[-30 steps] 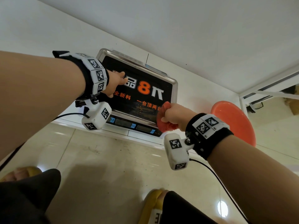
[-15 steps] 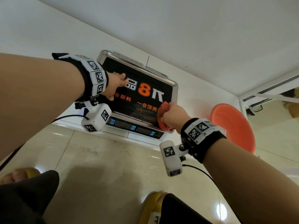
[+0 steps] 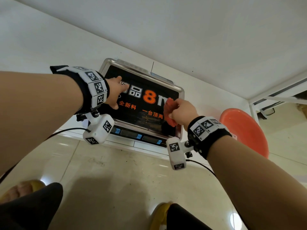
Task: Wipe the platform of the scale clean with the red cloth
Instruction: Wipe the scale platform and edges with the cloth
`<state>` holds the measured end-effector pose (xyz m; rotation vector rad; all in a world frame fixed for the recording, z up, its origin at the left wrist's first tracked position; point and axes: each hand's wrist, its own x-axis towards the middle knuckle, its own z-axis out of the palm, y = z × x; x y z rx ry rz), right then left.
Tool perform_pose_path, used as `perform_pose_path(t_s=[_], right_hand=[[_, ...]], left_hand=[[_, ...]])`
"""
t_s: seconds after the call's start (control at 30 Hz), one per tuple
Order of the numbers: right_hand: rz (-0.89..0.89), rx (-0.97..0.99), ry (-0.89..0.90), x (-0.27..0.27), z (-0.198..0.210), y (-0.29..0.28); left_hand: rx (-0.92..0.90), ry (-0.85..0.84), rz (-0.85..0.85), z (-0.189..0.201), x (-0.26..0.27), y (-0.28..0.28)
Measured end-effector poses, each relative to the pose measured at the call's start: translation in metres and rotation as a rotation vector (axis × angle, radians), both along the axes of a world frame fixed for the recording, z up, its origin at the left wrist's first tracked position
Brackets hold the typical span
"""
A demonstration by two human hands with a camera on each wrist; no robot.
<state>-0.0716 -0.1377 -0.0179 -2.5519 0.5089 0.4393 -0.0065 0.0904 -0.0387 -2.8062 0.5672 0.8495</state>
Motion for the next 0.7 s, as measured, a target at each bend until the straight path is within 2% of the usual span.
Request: perform_pose_path(t_s=[0.1,0.2,0.3,0.47,0.5,0.6,0.7], right_hand=[[0.055,0.091,0.102,-0.002,-0.005,0.01],[0.004,0.186,0.106,0.01,0.003,0.001],[-0.038,0.132,0.033,0.028,0.01,-0.015],[0.035,-0.027,0.027,0.034,-0.001,-0.015],[0.063,-0.009,0.048,0.03,-0.002,-0.008],[0.085,0.214,0.158,0.021,-0.001,0.003],[0.062,0.233,0.102,0.024,0.006,-0.004]], left_hand=[[-0.005,-0.009,0.006,0.0,0.0,0.0],[0.0,-0.014,0.007,-0.002,-0.001,-0.001],[0.007,-0.014,0.016,-0.001,-0.001,0.0],[0.0,0.003,0.016,-0.001,-0.001,0.0],[0.0,0.006,0.016,0.0,-0.001,0.0],[0.001,0.011,0.015,0.0,-0.001,0.0],[0.001,0.007,0.015,0.0,-0.002,0.001]])
